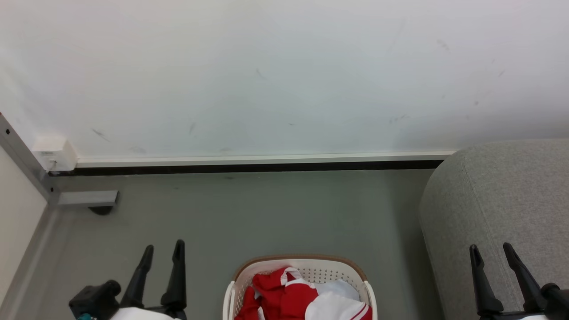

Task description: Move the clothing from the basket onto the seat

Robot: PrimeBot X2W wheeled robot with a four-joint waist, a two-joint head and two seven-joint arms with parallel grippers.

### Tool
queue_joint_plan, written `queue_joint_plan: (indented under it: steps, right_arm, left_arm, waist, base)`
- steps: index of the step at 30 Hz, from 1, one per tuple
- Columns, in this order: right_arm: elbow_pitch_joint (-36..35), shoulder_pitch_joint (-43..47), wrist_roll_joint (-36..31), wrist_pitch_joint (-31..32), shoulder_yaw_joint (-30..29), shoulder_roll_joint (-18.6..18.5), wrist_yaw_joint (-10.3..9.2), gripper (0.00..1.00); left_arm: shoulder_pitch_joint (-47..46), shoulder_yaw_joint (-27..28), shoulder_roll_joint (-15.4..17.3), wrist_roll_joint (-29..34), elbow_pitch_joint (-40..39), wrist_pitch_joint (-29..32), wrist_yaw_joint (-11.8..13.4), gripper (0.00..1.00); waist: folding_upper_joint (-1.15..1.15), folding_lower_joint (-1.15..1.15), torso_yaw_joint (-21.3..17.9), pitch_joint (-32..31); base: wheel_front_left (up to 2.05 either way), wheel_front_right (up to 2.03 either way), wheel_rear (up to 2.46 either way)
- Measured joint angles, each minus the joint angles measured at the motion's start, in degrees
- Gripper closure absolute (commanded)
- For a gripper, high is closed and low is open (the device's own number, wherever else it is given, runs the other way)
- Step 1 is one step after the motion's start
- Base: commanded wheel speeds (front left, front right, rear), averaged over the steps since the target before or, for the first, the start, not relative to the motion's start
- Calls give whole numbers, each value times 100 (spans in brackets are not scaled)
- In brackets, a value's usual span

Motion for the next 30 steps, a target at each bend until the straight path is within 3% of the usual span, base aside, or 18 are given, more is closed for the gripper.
queue_joint_plan:
  steps: [30]
  right_arm:
    - [20, 155, -1166, -352, -57, 35, 0, 0]
  left_arm:
    - [83, -63, 54, 1462, 192, -353, -71, 0]
  waist:
    - [0, 0, -110, -23]
  base:
    - [0, 0, 0]
